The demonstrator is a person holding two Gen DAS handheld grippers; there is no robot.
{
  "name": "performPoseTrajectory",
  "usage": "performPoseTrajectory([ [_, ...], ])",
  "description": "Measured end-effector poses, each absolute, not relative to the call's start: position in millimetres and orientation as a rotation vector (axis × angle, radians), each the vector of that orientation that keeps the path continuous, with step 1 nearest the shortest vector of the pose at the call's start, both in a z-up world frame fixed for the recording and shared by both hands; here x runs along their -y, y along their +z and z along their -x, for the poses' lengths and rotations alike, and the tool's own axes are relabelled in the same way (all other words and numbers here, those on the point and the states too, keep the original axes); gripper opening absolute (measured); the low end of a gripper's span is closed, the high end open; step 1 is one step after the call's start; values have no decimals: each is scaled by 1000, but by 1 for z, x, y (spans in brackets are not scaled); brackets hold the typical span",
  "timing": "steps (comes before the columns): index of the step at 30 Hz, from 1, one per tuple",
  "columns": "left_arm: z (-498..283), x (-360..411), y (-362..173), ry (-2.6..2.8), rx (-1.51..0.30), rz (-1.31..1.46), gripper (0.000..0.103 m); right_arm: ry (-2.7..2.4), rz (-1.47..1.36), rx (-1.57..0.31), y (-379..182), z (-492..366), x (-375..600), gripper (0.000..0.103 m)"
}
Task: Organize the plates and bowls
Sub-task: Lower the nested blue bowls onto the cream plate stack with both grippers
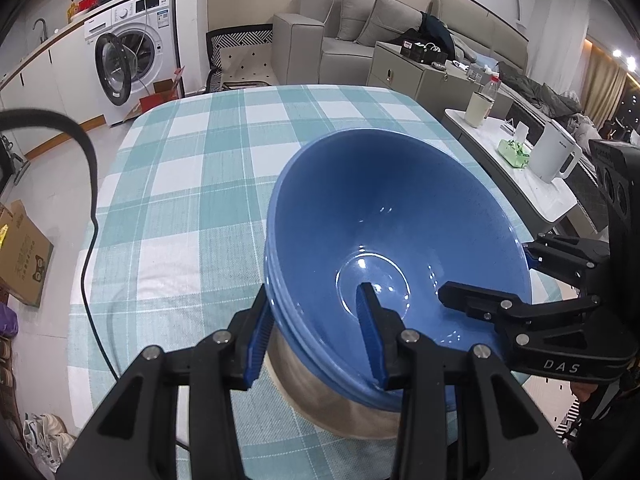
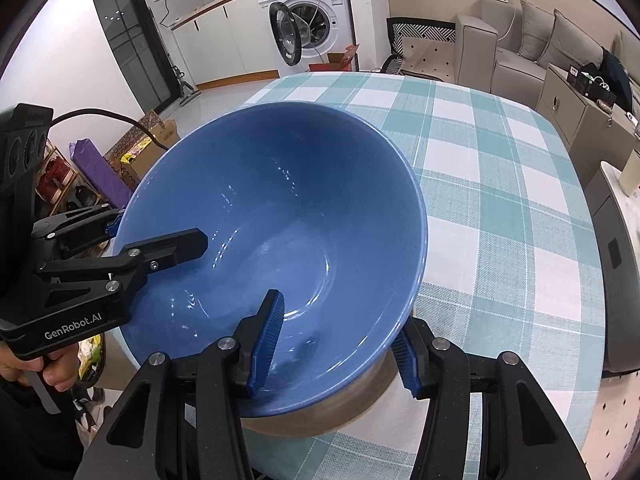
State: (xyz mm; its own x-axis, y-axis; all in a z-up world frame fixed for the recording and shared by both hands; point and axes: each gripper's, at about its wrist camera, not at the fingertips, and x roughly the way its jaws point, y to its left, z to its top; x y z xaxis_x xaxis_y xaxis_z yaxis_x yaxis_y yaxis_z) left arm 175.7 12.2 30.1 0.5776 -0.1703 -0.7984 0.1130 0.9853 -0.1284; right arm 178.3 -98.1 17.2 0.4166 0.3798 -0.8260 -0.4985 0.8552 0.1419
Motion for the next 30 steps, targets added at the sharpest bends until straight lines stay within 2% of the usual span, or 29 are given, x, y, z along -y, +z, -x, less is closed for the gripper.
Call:
performPoseTrajectory([
  [21, -186, -12, 25, -174, -937, 66, 40, 538, 136, -991, 11, -189, 96, 53],
  [30, -183, -14, 26, -204, -912, 47, 48, 557, 135, -957, 11, -188, 99, 56],
])
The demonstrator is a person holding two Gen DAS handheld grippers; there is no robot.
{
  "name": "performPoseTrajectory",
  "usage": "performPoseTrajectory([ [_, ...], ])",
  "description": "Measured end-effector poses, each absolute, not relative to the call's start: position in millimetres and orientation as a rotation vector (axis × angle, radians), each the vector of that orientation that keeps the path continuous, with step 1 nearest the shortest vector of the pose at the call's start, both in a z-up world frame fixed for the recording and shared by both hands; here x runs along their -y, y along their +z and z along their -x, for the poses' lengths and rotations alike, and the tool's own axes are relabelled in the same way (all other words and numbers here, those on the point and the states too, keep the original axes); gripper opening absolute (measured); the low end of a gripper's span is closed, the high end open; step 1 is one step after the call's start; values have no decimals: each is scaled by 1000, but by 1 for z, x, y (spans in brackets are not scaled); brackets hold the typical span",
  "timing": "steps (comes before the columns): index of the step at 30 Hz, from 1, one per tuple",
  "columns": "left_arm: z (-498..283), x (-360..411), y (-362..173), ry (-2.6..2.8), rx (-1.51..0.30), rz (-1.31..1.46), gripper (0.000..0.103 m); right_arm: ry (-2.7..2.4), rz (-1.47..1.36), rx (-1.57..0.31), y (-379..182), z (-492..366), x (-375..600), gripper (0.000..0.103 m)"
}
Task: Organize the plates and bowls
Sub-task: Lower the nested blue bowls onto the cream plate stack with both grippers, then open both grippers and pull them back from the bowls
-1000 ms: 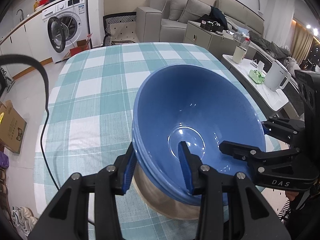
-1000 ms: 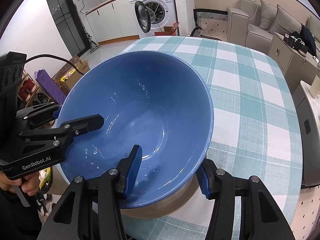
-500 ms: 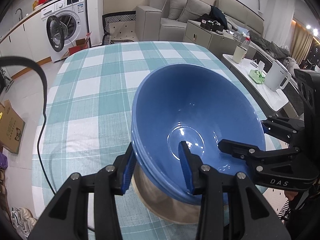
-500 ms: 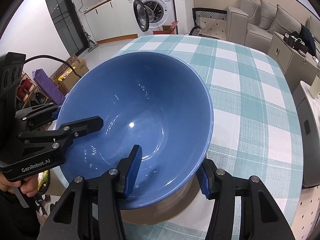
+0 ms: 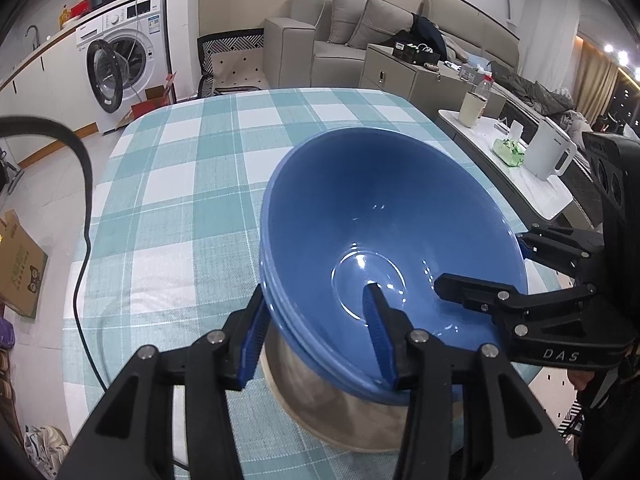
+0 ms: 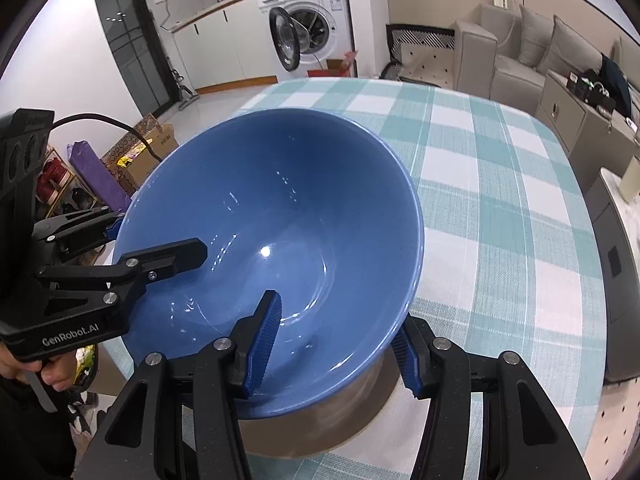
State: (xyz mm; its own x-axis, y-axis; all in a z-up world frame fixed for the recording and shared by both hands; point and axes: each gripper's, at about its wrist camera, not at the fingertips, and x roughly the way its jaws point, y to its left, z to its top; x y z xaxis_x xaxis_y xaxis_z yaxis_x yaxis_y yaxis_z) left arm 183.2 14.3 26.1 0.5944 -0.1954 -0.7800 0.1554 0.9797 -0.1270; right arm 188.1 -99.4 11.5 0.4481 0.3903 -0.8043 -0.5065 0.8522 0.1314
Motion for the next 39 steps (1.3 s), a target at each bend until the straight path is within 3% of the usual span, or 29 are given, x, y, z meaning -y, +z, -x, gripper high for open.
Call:
performPoseTrajectory([
  [3, -173, -17, 31, -196, -870, 34, 62, 559, 125, -943, 13, -187, 107, 72],
  [5, -164, -22, 33, -196, -844, 48, 70, 555, 119, -915, 14, -184, 115, 77],
  [8, -149, -31, 36, -183, -788, 93, 93, 568, 75, -880, 17, -178, 129, 90],
  [12, -127, -39, 35, -191, -715, 115, 102, 597, 19, -803, 20, -165, 145, 102],
  [23, -83, -35, 17, -113, -647, 62, 103, 628, 110, -559, 21, -94, 155, 103],
  [39, -28, -22, 4, -38, -525, 32, 103, 591, 81, -483, 1, -48, 170, 103],
])
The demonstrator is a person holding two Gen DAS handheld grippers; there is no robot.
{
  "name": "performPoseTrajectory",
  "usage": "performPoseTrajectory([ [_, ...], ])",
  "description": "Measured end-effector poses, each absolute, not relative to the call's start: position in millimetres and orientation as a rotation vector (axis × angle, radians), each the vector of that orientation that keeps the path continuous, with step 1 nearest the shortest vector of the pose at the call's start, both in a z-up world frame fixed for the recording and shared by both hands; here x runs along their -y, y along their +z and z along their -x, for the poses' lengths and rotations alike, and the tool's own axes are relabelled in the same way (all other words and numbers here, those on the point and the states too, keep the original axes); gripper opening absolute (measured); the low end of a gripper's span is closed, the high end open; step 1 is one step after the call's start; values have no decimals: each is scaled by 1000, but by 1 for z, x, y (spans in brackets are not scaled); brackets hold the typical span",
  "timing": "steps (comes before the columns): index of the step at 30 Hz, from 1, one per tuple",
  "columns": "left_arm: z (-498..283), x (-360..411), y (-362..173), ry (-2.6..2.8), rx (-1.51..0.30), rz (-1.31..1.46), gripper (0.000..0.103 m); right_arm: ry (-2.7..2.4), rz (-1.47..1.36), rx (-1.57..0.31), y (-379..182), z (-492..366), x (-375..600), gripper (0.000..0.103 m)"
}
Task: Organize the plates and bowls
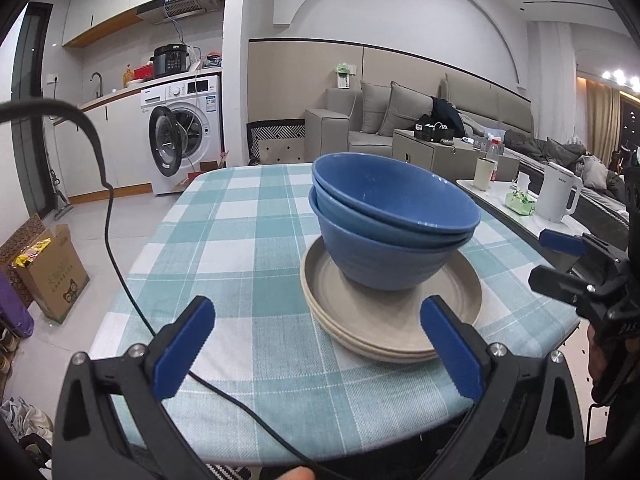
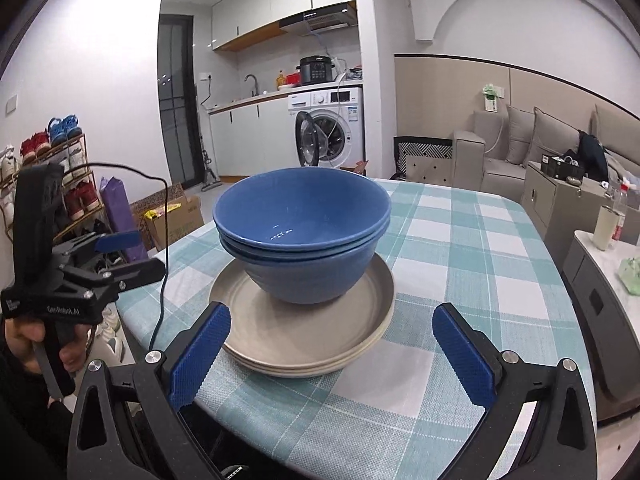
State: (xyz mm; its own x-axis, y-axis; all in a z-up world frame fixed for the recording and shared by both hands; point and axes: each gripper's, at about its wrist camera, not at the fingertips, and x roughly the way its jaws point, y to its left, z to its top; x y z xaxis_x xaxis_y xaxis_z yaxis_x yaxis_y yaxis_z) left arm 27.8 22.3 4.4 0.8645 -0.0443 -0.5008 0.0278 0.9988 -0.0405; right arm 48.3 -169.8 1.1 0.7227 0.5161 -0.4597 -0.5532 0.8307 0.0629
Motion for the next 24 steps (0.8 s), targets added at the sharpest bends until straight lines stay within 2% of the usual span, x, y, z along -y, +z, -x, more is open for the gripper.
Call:
performPoseTrajectory([
  [24, -9, 10, -8, -55, -520, -7, 103, 599, 36, -475, -14, -24, 175, 103],
])
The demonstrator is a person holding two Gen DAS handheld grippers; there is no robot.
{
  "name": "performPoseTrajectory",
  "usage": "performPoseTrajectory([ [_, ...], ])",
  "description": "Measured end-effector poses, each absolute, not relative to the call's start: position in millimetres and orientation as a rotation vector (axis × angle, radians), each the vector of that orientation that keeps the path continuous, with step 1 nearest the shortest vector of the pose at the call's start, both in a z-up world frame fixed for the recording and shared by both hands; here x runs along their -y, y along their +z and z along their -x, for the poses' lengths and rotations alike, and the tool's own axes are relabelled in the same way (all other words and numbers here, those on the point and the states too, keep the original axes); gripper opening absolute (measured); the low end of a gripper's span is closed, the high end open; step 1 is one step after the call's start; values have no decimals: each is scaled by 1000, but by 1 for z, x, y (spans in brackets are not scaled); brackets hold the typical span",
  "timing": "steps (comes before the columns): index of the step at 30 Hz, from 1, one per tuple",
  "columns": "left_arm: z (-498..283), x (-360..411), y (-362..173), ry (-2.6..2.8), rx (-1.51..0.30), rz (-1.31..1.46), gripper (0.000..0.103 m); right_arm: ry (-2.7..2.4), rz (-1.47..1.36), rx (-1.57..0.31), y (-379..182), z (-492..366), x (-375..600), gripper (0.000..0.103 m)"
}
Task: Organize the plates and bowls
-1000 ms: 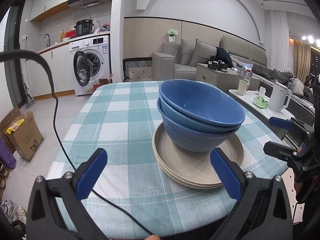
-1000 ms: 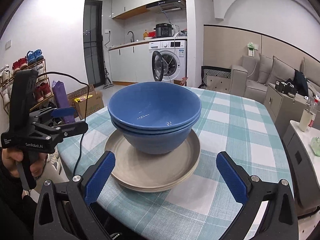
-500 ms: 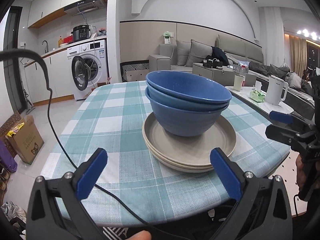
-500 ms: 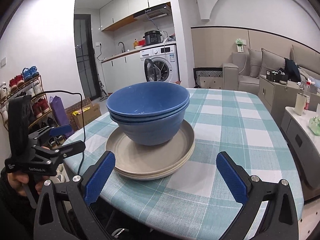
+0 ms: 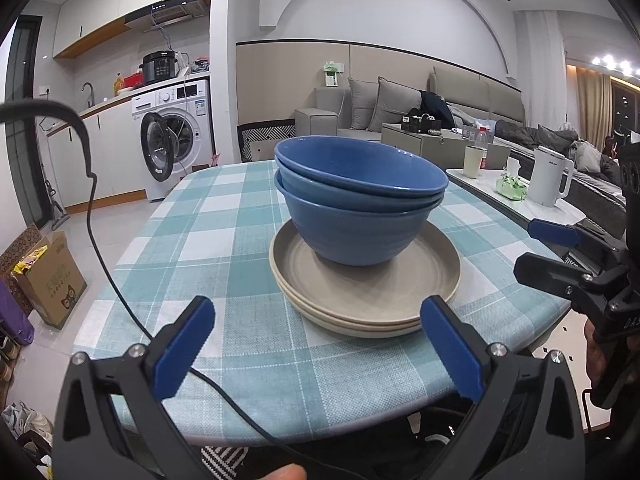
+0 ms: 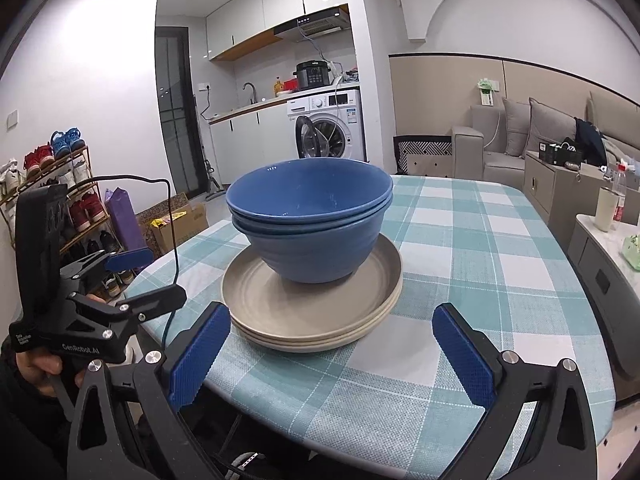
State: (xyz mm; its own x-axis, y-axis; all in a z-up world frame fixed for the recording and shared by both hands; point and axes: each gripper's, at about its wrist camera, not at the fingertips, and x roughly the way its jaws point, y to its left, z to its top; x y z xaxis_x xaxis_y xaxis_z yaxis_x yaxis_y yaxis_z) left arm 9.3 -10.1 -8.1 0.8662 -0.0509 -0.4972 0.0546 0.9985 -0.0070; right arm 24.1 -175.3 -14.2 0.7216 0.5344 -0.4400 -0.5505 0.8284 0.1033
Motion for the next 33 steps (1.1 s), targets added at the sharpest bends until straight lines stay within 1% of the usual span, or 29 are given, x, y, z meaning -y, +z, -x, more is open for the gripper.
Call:
performPoseTrajectory([
  [33, -8, 7, -8, -53, -506, 20, 103, 619, 51, -456, -15, -20, 169, 103],
])
